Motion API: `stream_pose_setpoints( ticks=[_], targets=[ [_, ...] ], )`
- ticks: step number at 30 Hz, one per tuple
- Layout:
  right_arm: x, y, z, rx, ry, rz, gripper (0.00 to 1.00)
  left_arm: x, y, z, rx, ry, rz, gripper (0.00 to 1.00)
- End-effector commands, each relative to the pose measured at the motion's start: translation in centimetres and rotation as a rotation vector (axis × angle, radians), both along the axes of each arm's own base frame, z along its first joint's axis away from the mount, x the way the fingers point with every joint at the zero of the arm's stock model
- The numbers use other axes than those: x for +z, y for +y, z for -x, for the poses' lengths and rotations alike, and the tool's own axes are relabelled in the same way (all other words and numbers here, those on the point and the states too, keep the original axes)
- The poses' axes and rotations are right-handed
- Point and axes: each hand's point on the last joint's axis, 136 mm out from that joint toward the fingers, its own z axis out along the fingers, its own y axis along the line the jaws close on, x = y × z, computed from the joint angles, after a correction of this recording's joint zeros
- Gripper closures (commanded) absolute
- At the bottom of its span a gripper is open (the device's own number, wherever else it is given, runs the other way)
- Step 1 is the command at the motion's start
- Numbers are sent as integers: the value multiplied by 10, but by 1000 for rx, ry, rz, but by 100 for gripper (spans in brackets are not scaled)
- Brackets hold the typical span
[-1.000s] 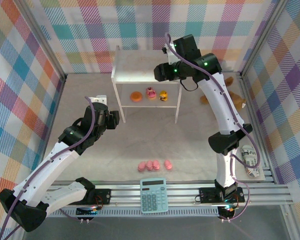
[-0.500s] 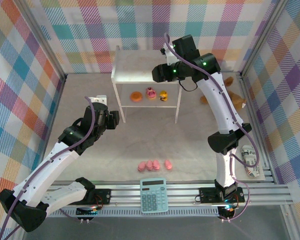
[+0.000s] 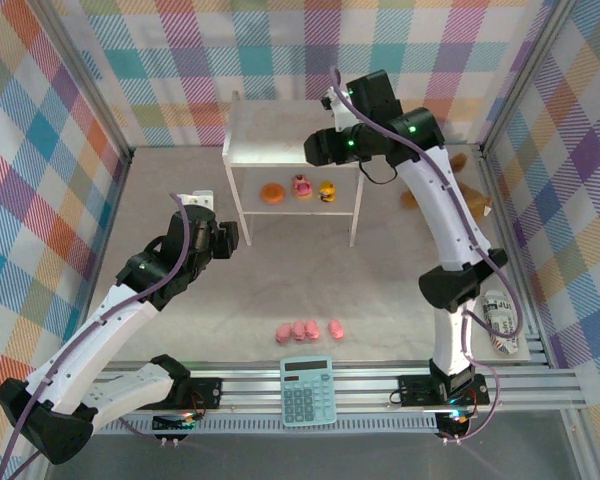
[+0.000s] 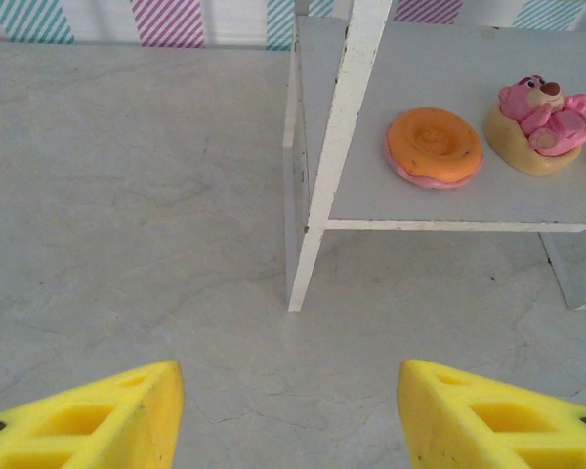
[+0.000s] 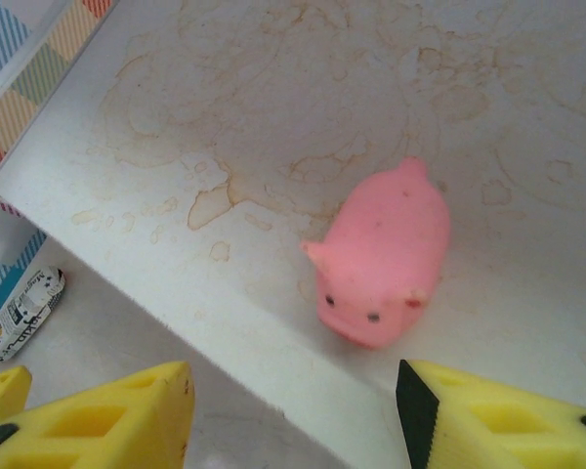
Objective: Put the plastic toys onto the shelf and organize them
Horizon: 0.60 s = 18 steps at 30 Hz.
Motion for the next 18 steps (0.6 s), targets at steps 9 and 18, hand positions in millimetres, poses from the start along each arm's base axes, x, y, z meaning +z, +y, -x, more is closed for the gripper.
stream_pose_setpoints(
  ticks=[9,18],
  targets=[
    [26,-58,83,-56,-76,16,46,-43,-12,19,-95,156,-2,45],
    [-186,-64,214,-86,461,223,51,-130,-43,63,-182,307,50,47]
  ],
)
